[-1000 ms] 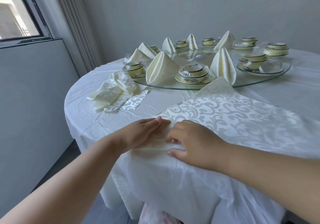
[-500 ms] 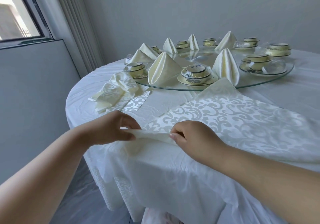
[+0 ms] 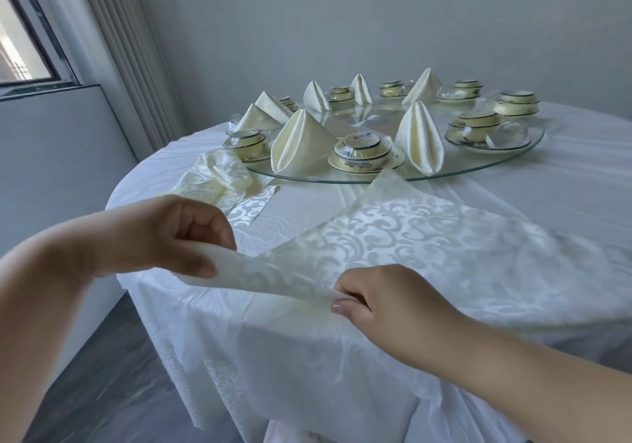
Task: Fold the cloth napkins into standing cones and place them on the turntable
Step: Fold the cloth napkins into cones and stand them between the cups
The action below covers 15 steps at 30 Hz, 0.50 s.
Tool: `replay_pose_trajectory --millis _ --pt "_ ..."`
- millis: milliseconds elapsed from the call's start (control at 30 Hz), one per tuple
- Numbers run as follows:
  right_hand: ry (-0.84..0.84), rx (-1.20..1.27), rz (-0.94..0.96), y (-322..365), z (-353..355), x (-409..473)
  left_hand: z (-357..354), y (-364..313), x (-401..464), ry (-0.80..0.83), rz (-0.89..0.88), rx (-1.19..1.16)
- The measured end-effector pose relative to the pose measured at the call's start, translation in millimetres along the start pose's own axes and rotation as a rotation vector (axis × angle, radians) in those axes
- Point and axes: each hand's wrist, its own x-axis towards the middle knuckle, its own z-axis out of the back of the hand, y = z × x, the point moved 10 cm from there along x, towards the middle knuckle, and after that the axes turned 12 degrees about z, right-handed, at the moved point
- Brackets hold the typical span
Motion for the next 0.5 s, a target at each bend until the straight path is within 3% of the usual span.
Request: replay_pose_trajectory --millis 233,333,500 --pt "0.175 0.447 -0.009 20 -11 -22 19 -26 -4 0.006 -0.098 -0.526" --pt "0.153 0.645 -0.153 6 -5 -32 0 -45 22 -0.028 -0.039 -0.513" --pt "-0.037 0.803 -0.407 -47 13 -49 -19 -47 112 -0.138 0.184 -0.366"
